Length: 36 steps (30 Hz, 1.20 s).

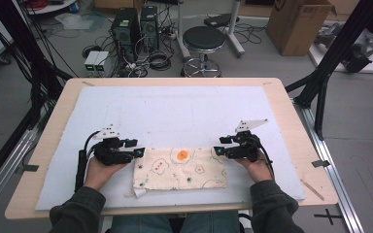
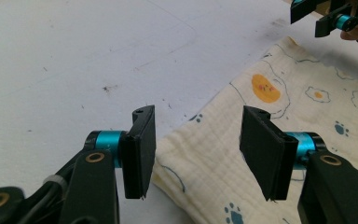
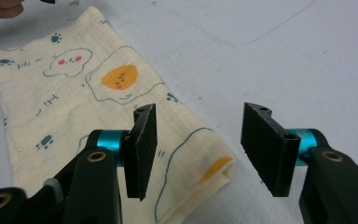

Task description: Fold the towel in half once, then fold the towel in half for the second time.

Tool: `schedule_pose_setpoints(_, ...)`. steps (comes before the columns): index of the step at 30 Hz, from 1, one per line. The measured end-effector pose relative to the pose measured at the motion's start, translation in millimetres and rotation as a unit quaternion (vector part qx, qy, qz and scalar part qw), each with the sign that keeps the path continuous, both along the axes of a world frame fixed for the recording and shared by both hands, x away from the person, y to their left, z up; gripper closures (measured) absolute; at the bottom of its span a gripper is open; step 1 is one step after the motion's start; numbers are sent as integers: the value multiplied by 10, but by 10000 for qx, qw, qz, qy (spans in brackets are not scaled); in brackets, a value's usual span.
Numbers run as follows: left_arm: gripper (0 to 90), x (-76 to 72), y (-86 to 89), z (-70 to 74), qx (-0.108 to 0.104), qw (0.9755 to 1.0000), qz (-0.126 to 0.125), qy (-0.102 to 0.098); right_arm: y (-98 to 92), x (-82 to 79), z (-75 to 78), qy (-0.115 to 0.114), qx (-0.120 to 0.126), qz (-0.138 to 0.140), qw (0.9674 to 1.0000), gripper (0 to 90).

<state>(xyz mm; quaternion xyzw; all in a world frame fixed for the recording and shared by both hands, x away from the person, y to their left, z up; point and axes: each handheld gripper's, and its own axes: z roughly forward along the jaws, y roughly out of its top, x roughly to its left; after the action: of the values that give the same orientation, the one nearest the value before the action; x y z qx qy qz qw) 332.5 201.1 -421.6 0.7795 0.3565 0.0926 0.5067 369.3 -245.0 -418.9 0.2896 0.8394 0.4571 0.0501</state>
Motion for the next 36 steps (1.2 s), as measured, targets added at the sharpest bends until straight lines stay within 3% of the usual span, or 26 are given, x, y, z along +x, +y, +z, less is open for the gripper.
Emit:
schedule_pose_setpoints(19,461,41,-22,-44,131,9999,106,-26,16,29,2,2,-2,-20,10000,461)
schedule_pose_setpoints(26,454,97,-31,-99,190,9995,245,85,37,89,-31,36,-20,-15,10000,472)
schedule_pose_setpoints(36,515,153,-65,-183,383,9985,243,318,38,166,-120,326,-154,-14,9993,527)
